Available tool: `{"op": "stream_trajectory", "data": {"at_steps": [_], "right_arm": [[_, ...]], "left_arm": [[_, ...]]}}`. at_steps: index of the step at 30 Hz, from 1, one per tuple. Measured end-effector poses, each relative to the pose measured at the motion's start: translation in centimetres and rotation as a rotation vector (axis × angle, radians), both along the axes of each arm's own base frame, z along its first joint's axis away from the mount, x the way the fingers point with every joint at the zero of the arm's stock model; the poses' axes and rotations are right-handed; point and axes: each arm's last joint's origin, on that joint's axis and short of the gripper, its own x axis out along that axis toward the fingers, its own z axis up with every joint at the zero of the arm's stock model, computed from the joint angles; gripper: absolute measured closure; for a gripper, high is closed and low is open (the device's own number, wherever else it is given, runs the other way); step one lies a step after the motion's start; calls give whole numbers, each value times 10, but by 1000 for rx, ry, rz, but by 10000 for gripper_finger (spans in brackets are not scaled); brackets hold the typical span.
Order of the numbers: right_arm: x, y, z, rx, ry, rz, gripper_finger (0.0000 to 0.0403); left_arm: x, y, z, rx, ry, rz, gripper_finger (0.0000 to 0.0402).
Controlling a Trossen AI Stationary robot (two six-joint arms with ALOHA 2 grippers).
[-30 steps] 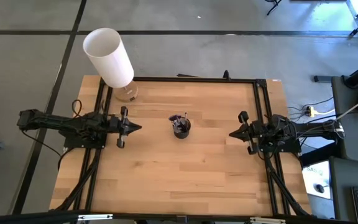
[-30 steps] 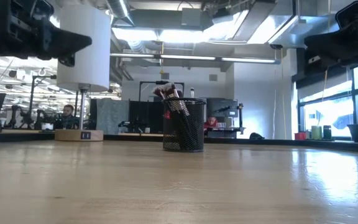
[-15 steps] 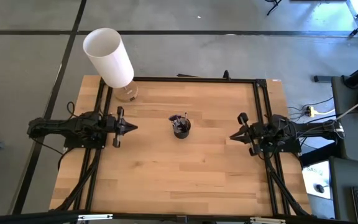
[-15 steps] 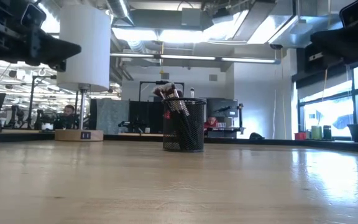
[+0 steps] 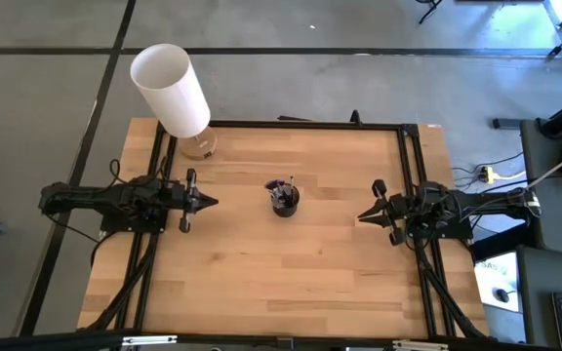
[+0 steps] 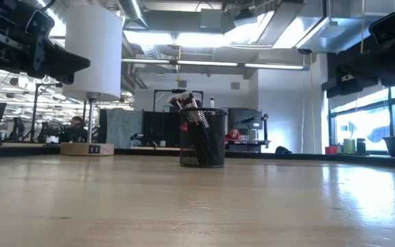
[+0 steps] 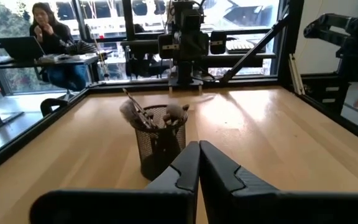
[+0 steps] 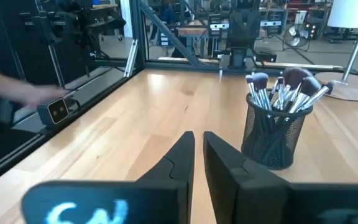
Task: Pick & Place Makeup Brushes
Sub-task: Return to home position
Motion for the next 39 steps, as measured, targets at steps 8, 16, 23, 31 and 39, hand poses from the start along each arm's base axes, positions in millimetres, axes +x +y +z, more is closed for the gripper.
{"op": "stream_trajectory", "data": {"at_steps": [8, 16, 23, 31, 39], "right_arm": [[0, 0, 0, 0, 0, 0, 368], [0, 0, 0, 0, 0, 0, 368], [0, 0, 0, 0, 0, 0, 368], [0, 0, 0, 0, 0, 0, 368], [0, 0, 0, 0, 0, 0, 368]], "left_arm": [[0, 0, 0, -2, 0, 0, 395], [0, 0, 0, -2, 1, 0, 391], [0, 0, 0, -2, 0, 0, 394], [0, 0, 0, -2, 0, 0, 391], [0, 0, 0, -2, 1, 0, 391]]}}
